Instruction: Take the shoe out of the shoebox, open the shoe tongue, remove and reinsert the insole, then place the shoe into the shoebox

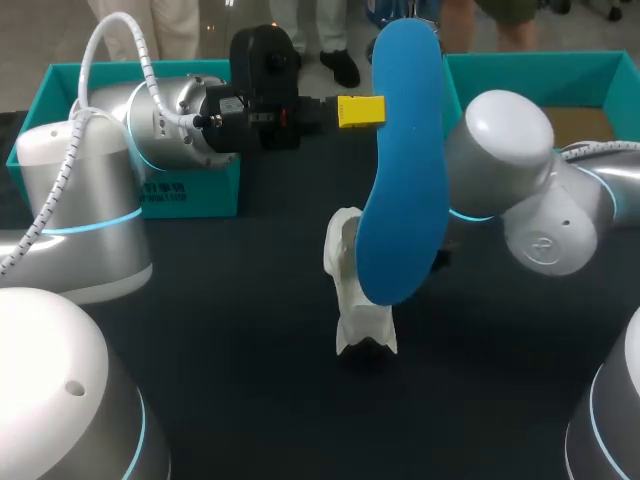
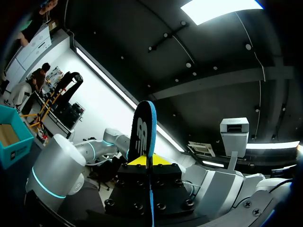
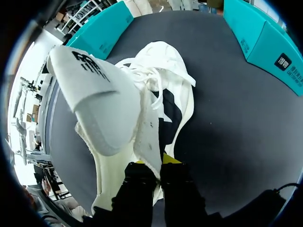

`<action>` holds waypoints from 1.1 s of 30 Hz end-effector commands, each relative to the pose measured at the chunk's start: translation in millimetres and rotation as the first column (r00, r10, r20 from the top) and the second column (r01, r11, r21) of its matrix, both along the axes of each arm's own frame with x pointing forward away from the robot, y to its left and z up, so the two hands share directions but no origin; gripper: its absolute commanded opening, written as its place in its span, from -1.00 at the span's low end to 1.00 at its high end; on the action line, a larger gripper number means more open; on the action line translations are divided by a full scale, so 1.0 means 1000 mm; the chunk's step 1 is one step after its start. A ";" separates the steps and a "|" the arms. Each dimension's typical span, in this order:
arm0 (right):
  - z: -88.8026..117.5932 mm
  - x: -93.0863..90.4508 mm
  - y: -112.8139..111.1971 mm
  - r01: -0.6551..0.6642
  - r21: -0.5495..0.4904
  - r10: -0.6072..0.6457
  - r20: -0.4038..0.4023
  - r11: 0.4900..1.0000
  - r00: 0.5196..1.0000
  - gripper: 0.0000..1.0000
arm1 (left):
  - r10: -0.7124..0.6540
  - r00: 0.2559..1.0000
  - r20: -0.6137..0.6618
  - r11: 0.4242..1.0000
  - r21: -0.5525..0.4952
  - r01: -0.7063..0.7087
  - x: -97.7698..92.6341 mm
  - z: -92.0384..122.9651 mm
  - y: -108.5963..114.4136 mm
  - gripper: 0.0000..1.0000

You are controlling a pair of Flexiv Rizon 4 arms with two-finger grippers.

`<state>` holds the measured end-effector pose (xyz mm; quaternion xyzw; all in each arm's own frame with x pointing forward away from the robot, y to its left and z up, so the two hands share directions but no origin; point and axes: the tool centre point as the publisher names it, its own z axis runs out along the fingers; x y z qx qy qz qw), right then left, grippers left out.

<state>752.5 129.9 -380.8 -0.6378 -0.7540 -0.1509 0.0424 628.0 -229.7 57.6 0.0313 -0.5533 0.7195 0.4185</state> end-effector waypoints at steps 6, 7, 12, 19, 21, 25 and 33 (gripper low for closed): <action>0.012 -0.005 -0.008 0.011 0.013 -0.011 0.006 1.000 1.000 1.00 | 0.001 1.000 0.000 1.000 -0.002 -0.001 0.000 0.000 0.000 -1.00; 0.016 -0.006 -0.010 0.012 0.012 -0.012 0.006 1.000 1.000 1.00 | 0.001 1.000 0.000 1.000 -0.002 -0.001 0.000 0.000 0.000 -1.00; 0.032 -0.008 -0.014 0.030 0.035 -0.031 0.028 0.999 0.999 1.00 | 0.001 1.000 0.000 1.000 -0.002 -0.001 0.000 0.000 0.000 -1.00; 0.053 -0.011 -0.020 0.045 0.153 -0.060 0.090 0.987 0.994 1.00 | 0.001 1.000 0.000 1.000 -0.002 -0.001 0.000 0.000 0.000 -1.00; 0.060 -0.011 -0.021 0.039 0.250 -0.075 0.135 0.968 0.988 1.00 | 0.001 1.000 0.000 1.000 -0.002 -0.001 0.000 0.000 0.000 -1.00; 0.060 -0.011 -0.021 0.039 0.250 -0.075 0.135 0.968 0.988 1.00 | 0.001 1.000 0.000 1.000 -0.002 -0.001 0.000 0.000 0.000 -1.00; 0.060 -0.011 -0.021 0.039 0.250 -0.075 0.135 0.968 0.988 1.00 | 0.001 1.000 0.000 1.000 -0.002 -0.001 0.000 0.000 0.000 -1.00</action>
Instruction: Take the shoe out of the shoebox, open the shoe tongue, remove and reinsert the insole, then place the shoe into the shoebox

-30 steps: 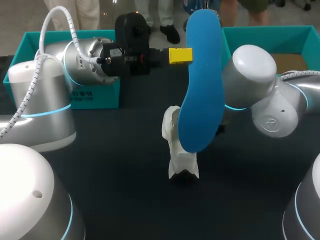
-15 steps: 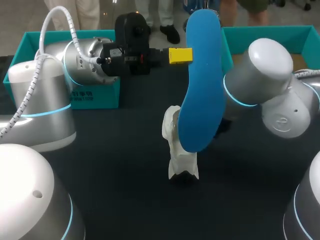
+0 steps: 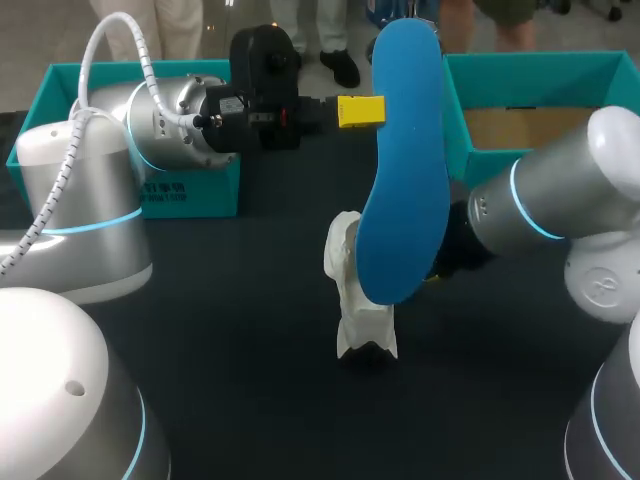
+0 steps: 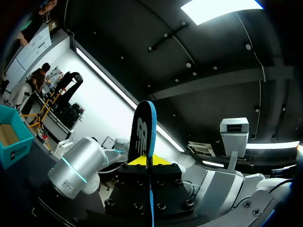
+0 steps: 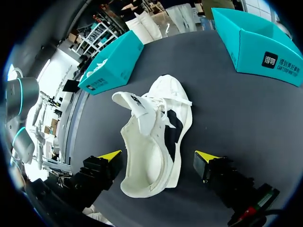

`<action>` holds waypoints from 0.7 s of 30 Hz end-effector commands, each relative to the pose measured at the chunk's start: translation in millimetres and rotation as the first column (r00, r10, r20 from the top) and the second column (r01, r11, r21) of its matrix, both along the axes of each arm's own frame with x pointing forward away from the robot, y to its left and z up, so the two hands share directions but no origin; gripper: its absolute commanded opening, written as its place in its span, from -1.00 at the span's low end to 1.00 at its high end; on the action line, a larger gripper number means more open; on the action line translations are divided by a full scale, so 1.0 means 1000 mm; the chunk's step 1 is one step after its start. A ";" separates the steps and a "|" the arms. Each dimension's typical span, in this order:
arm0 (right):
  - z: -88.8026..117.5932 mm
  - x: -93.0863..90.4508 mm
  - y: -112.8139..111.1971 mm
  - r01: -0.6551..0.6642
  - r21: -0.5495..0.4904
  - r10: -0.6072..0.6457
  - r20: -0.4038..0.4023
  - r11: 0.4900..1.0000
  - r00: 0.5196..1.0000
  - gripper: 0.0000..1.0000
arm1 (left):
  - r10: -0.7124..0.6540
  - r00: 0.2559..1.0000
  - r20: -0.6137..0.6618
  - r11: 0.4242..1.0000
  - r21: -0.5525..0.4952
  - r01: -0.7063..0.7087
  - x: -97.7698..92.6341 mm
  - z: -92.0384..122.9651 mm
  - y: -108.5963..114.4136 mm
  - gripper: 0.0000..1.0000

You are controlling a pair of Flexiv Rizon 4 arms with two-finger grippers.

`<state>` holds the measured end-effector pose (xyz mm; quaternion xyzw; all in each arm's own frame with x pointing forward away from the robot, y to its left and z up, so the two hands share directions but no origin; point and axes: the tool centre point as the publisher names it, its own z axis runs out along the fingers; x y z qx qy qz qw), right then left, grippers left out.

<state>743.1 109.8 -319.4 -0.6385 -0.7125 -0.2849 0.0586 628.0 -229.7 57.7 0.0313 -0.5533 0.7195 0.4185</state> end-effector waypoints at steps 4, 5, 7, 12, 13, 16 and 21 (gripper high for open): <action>-0.002 -0.001 -0.001 -0.004 0.013 0.004 0.002 1.000 1.000 1.00 | 0.001 1.000 0.000 1.000 -0.002 -0.001 0.000 0.000 0.000 -1.00; -0.002 -0.001 -0.001 -0.004 0.013 0.004 0.002 1.000 1.000 1.00 | 0.001 1.000 0.000 1.000 -0.002 -0.001 0.000 0.000 0.000 -1.00; 0.000 -0.002 -0.002 0.004 0.089 0.000 -0.042 0.996 0.999 1.00 | 0.001 1.000 0.000 1.000 -0.002 -0.001 0.000 0.000 0.000 -1.00; 0.018 -0.002 -0.007 0.027 0.282 0.004 -0.109 0.959 0.994 1.00 | 0.001 1.000 0.000 1.000 -0.002 -0.001 0.000 0.000 0.000 -1.00; 0.022 -0.001 -0.008 0.033 0.309 0.005 -0.120 0.950 0.993 1.00 | 0.001 1.000 0.000 1.000 -0.002 -0.001 0.000 0.000 0.000 -1.00; 0.034 0.001 -0.012 0.040 0.373 0.011 -0.134 0.927 0.991 1.00 | 0.001 1.000 0.000 1.000 -0.002 -0.001 0.000 0.000 0.000 -1.00; 0.050 0.003 -0.017 0.050 0.445 0.006 -0.124 0.894 0.992 1.00 | 0.001 1.000 0.000 1.000 -0.002 -0.001 0.000 0.000 0.000 -1.00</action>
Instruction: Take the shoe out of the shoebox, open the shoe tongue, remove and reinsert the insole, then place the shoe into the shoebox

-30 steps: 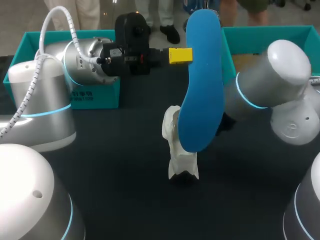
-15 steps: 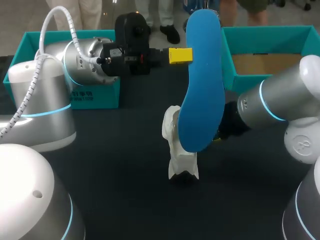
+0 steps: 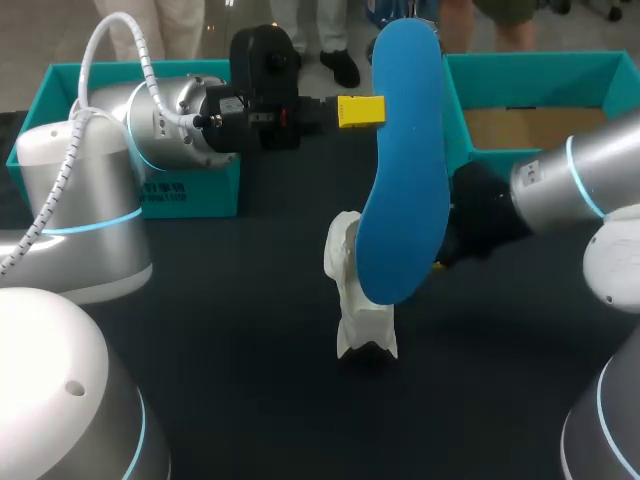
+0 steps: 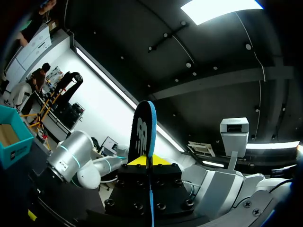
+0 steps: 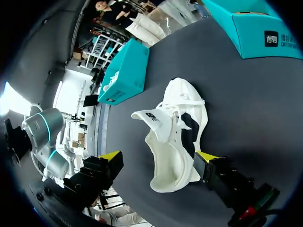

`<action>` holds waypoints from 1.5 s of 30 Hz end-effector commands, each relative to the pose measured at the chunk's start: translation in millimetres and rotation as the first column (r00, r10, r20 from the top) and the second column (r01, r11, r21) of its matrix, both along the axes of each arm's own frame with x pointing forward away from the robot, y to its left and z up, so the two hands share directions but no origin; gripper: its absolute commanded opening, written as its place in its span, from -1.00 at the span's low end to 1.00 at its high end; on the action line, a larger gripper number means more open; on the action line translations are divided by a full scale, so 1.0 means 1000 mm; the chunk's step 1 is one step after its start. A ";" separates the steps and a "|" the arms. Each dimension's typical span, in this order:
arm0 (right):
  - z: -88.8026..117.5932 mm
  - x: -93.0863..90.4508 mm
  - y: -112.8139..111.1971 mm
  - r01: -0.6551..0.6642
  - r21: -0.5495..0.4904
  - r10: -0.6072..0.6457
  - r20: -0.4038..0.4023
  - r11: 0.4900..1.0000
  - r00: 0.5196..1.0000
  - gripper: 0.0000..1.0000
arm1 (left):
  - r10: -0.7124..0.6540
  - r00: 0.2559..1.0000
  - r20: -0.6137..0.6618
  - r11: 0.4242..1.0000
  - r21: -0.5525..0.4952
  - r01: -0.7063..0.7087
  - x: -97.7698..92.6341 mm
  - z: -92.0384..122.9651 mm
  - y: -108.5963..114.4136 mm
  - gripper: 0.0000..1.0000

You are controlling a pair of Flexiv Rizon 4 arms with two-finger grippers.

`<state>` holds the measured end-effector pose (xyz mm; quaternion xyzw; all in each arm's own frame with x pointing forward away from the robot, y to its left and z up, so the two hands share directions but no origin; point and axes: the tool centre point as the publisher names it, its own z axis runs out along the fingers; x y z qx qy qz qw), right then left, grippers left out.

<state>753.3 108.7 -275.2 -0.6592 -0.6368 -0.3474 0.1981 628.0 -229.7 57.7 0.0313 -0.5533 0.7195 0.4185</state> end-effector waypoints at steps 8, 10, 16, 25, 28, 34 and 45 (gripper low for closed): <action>0.030 0.001 -0.023 0.007 0.219 -0.025 0.080 0.976 0.996 1.00 | 0.001 1.000 0.000 1.000 -0.002 -0.001 0.000 0.000 0.000 -1.00; 0.037 0.004 -0.025 0.032 0.238 -0.056 0.095 0.971 0.994 1.00 | 0.001 1.000 0.000 1.000 -0.002 -0.001 0.000 0.000 0.000 -1.00; 0.041 0.006 -0.026 0.046 0.254 -0.077 0.111 0.966 0.991 1.00 | 0.001 1.000 0.000 1.000 -0.002 -0.001 0.000 0.000 0.000 -1.00; 0.041 0.006 -0.026 0.046 0.254 -0.077 0.111 0.966 0.991 1.00 | 0.001 1.000 0.000 1.000 -0.002 -0.001 0.000 0.000 0.000 -1.00; 0.041 0.006 -0.026 0.046 0.254 -0.077 0.111 0.966 0.991 1.00 | 0.001 1.000 0.000 1.000 -0.002 -0.001 0.000 0.000 0.000 -1.00; 0.041 0.006 -0.026 0.046 0.254 -0.077 0.111 0.966 0.991 1.00 | 0.001 1.000 0.000 1.000 -0.002 -0.001 0.000 0.000 0.000 -1.00; 0.068 0.027 -0.023 -0.002 0.324 -0.030 0.095 0.946 0.995 1.00 | 0.001 1.000 0.000 1.000 -0.002 -0.001 0.000 0.000 0.000 -1.00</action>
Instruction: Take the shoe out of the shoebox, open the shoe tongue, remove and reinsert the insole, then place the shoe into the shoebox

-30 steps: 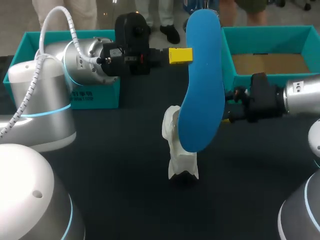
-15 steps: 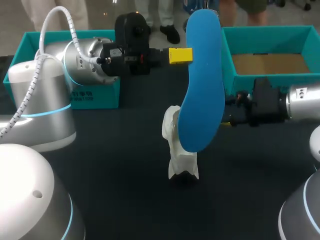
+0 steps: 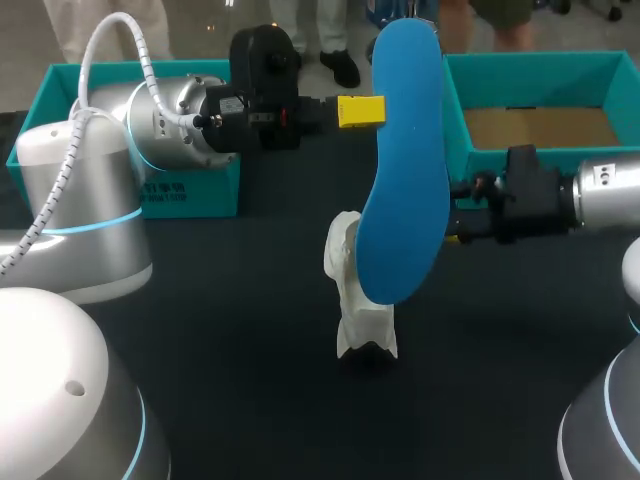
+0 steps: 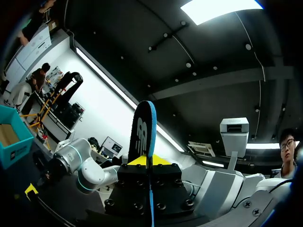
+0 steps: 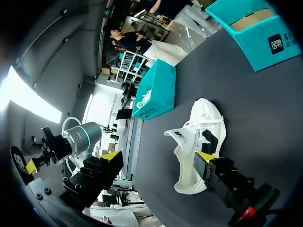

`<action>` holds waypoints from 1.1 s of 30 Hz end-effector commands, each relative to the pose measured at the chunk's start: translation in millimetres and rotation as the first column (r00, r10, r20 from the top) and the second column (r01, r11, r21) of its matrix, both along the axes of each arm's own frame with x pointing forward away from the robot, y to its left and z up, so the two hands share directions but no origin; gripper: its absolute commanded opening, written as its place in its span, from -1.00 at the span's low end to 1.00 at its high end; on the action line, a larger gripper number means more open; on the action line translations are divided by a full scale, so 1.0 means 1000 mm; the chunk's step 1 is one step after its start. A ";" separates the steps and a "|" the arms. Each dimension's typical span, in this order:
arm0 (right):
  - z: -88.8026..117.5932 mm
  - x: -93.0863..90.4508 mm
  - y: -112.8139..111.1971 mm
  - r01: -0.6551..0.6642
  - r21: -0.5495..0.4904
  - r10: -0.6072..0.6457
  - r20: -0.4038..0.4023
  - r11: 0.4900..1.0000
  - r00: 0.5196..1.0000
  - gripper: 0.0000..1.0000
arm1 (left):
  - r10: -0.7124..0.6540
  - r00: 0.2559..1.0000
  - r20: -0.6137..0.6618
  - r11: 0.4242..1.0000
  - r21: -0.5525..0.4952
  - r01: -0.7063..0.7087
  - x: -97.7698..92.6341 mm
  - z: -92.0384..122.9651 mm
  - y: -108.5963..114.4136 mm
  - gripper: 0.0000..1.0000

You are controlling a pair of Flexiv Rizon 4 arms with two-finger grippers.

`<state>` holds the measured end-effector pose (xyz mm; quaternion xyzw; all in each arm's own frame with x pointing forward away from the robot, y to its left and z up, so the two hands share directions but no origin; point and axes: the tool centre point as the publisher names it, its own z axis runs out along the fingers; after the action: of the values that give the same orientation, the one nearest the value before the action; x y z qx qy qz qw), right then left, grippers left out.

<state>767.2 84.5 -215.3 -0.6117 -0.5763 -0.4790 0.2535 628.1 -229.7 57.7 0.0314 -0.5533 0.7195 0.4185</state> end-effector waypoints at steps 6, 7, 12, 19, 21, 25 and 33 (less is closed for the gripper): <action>0.034 0.025 0.000 -0.048 0.064 0.049 -0.013 0.997 0.999 1.00 | 0.001 1.000 0.000 1.000 -0.002 -0.001 0.000 0.000 0.000 -1.00; 0.039 0.026 0.001 -0.048 0.061 0.049 -0.014 0.997 0.999 1.00 | 0.001 1.000 0.000 1.000 -0.002 -0.001 0.000 0.000 0.000 -1.00; 0.063 0.025 0.005 -0.077 0.155 0.083 -0.029 0.985 0.996 1.00 | 0.001 1.000 0.000 1.000 -0.002 -0.001 0.000 0.000 0.000 -1.00; 0.075 0.016 0.014 -0.142 0.202 0.161 -0.079 0.969 0.984 1.00 | 0.001 1.000 0.000 1.000 -0.002 -0.001 0.000 0.000 0.000 -1.00; 0.076 0.012 0.017 -0.149 0.222 0.173 -0.095 0.964 0.980 1.00 | 0.001 1.000 0.000 1.000 -0.002 -0.001 0.000 0.000 0.000 -1.00; 0.079 0.005 0.020 -0.152 0.255 0.180 -0.092 0.955 0.979 1.00 | 0.001 1.000 0.000 1.000 -0.002 -0.001 0.000 0.000 0.000 -1.00; 0.081 0.002 0.021 -0.122 0.255 0.149 -0.091 0.959 0.985 1.00 | 0.001 1.000 0.000 1.000 -0.002 -0.001 0.000 0.000 0.000 -1.00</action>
<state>773.4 104.7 -134.6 -0.5565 -0.5400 -0.4924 0.3953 628.0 -229.8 57.7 0.0313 -0.5533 0.7195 0.4185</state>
